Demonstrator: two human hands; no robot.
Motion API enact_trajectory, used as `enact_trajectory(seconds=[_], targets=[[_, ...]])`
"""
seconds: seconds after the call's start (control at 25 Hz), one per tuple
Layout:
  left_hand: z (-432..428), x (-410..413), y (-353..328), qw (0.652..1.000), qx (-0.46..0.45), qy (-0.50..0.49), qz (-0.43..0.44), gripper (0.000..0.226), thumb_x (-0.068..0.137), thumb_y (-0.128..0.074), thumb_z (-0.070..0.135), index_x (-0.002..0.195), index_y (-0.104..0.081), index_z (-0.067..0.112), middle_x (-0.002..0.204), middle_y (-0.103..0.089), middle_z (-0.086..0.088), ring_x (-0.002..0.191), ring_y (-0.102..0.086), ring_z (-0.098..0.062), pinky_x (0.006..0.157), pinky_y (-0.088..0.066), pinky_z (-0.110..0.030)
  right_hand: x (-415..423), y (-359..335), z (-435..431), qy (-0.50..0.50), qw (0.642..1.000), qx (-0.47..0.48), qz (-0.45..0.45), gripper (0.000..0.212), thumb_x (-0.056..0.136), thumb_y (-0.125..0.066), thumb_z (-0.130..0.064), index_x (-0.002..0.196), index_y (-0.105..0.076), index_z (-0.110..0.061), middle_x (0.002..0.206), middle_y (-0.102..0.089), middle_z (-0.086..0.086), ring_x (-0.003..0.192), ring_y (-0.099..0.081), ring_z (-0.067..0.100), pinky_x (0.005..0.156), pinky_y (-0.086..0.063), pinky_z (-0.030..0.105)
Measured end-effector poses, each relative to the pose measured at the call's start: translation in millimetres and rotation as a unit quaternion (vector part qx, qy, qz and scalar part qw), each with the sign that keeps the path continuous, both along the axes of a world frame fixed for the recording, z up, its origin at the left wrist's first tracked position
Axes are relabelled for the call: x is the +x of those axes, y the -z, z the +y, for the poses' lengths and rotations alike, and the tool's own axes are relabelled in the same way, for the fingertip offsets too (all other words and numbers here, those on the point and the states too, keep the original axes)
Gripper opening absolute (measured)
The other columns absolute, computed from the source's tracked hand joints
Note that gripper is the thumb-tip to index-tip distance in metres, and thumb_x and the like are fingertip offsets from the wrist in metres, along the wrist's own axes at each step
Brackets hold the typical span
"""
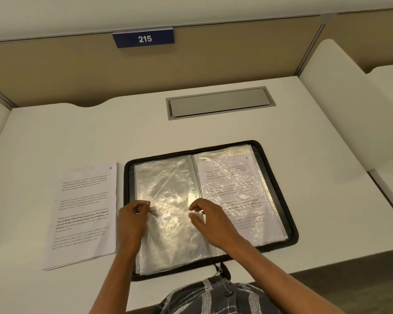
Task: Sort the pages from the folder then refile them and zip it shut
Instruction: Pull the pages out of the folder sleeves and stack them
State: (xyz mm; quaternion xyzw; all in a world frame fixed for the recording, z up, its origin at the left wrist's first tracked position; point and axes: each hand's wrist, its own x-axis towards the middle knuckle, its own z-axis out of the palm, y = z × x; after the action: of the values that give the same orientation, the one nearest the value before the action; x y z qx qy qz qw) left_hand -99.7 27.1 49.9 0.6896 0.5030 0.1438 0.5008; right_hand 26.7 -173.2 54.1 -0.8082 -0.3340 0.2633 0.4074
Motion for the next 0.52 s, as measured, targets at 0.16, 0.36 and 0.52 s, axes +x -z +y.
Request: enact_trajectory(seconds=[0.16, 0.36, 0.52], targets=[[32, -11, 19, 0.999, -0.017, -0.018, 0.038, 0.007, 0.087, -0.084, 0.020, 0.089, -0.077, 0.022, 0.079, -0.077, 0.000, 0.079, -0.075, -0.028, 0.073, -0.057, -0.037, 18, 18, -18, 0.034, 0.999, -0.030, -0.024, 0.009, 0.100, -0.060, -0.025, 0.109, -0.061, -0.026, 0.106, -0.061, -0.014, 0.102, -0.058, 0.002, 0.091, -0.053, 0.033], [35, -5, 21, 0.990, 0.072, 0.000, 0.122, 0.030, 0.084, -0.080, 0.008, 0.111, -0.069, 0.015, 0.090, -0.073, -0.006, 0.088, -0.071, -0.033, 0.076, -0.056, -0.040, 42, 35, -44, 0.092, 0.992, -0.044, -0.072, 0.015, 0.099, -0.062, -0.017, 0.112, -0.061, -0.025, 0.111, -0.061, -0.009, 0.103, -0.057, 0.007, 0.089, -0.050, 0.027], [-10, 36, 9, 0.954, 0.235, 0.076, 0.168, 0.066, 0.087, -0.068, 0.003, 0.149, -0.049, 0.020, 0.150, -0.051, -0.009, 0.137, -0.046, -0.032, 0.112, -0.039, -0.051, 66, 40, -62, 0.153, 0.983, -0.047, -0.086, 0.020, 0.099, -0.063, -0.015, 0.116, -0.063, -0.024, 0.119, -0.061, -0.009, 0.110, -0.057, 0.008, 0.095, -0.049, 0.027]])
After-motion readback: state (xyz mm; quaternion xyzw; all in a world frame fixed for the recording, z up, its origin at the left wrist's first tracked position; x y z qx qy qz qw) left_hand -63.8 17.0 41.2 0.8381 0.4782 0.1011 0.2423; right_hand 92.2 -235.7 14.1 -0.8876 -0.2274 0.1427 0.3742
